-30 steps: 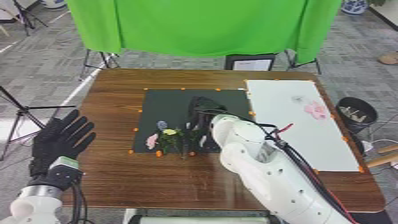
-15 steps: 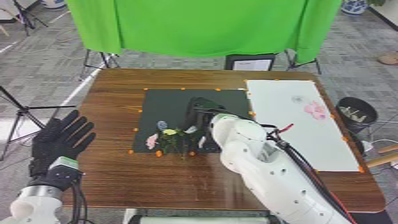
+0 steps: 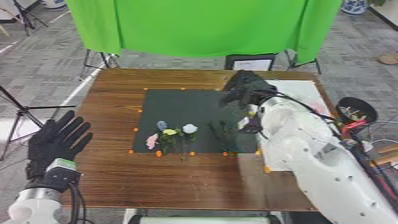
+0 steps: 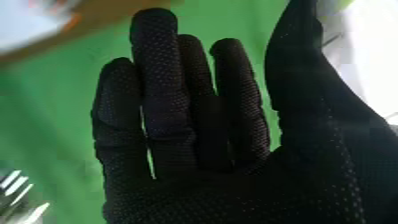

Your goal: Arrange flowers

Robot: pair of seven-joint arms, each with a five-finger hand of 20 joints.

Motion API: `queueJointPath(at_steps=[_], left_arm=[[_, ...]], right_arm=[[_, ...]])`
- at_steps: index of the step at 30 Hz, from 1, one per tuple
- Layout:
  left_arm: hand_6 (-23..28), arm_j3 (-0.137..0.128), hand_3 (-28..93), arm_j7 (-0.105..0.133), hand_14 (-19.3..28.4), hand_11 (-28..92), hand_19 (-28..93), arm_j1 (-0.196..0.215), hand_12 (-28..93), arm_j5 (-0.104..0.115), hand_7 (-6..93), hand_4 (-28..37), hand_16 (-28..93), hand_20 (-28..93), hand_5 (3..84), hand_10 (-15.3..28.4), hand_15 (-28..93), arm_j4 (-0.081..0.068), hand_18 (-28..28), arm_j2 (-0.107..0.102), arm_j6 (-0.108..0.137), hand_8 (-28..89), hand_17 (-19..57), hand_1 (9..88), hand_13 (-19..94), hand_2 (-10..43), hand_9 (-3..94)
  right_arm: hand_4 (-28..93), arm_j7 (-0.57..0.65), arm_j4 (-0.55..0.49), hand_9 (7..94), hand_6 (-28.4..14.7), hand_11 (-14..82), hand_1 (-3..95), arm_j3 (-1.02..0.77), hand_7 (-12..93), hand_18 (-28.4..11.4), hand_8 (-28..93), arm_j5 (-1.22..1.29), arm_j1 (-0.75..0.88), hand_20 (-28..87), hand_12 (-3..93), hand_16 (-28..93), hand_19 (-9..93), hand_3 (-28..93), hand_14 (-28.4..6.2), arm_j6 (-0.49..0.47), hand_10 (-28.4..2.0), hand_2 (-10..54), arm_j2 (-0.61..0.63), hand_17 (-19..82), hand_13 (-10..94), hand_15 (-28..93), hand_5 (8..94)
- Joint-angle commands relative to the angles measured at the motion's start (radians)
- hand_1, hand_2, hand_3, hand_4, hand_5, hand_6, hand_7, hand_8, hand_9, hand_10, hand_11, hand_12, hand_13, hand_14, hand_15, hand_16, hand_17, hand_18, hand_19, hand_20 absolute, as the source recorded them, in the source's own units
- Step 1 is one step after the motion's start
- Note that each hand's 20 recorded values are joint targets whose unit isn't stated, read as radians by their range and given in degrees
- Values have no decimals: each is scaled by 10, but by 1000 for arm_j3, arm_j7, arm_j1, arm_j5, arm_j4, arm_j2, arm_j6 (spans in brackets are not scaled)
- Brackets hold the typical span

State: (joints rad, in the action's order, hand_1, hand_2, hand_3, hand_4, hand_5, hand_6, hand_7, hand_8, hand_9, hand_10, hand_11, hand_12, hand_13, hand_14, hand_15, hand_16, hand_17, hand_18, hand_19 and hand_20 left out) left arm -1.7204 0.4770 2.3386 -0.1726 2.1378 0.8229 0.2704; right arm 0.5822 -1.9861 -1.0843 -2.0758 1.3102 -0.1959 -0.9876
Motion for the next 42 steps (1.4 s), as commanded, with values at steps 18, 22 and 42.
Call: queueJointPath(at_steps=[18,22,42], left_arm=[[99,10,761,58,166,199,368,21,133,29,132,-271,-49,99,409,166,352,8,165,-14,-5,-82,-83,266,235,94,344],[98,16,760,65,166,199,369,18,133,36,134,-271,-49,99,403,166,352,7,165,-14,0,-82,-83,266,235,94,344],[99,23,756,39,166,200,371,7,133,21,134,-272,-50,100,407,166,354,3,164,-7,4,-83,-82,268,235,100,344]], right_arm=[[-283,13,363,417,-28,87,408,-232,166,-192,-133,41,6,224,117,140,619,753,-134,-185,-107,-95,263,245,414,291,436],[-283,-2,383,399,-3,103,463,-226,191,-187,-151,53,-7,213,94,140,618,749,-118,-247,-86,-95,249,245,417,284,412],[-283,-99,452,715,73,75,604,-207,277,-151,-90,26,89,320,216,354,649,622,-30,-127,-29,-75,240,297,644,207,631]])
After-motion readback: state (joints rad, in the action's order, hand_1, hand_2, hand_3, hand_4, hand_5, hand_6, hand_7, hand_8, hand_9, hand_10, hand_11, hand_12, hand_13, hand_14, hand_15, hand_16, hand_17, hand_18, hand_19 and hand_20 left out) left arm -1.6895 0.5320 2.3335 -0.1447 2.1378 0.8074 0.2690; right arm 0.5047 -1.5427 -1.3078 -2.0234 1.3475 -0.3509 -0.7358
